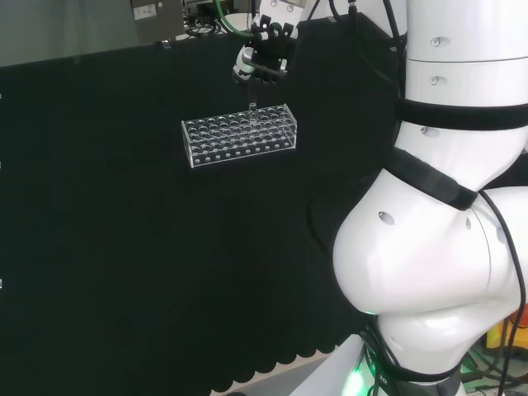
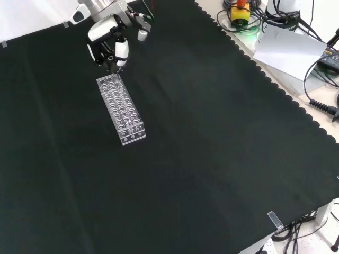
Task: Put the test tube back in the rack.
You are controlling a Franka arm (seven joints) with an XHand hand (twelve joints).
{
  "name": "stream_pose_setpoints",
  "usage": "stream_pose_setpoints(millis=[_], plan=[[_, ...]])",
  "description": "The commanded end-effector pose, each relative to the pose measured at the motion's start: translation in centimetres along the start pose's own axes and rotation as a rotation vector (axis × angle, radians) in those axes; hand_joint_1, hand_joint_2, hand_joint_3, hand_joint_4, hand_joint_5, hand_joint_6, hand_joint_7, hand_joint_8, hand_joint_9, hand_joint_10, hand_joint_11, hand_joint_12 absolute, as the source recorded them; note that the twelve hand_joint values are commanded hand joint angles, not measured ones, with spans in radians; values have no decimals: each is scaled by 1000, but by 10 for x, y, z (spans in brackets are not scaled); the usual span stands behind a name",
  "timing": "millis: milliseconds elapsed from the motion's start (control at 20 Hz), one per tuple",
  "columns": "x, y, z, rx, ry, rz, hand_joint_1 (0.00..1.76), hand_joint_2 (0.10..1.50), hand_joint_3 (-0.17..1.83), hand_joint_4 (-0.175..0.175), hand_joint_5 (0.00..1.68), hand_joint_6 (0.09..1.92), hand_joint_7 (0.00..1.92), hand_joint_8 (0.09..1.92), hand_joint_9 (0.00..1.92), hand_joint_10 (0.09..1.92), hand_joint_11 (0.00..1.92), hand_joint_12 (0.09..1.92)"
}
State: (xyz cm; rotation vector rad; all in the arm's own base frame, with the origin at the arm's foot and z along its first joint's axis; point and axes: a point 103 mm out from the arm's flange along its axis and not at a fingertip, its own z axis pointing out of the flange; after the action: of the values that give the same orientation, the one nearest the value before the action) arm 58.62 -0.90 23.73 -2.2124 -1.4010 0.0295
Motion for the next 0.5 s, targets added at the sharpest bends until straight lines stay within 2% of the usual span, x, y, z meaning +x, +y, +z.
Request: stream_pose_setpoints(millis=[50, 350, 500], plan=[[1, 1, 0, -3, 4, 0, 1228, 658, 606, -175, 1361, 477, 1743, 458, 1659, 416, 1192, 914], [4, 9, -2, 11, -3, 8, 1228, 658, 606, -175, 1361, 477, 1743, 458, 1659, 416, 1192, 915], [4, 10, -3, -6, 0, 4, 1228, 658, 606, -175, 1361, 477, 1743, 458, 1659, 416, 1192, 915]])
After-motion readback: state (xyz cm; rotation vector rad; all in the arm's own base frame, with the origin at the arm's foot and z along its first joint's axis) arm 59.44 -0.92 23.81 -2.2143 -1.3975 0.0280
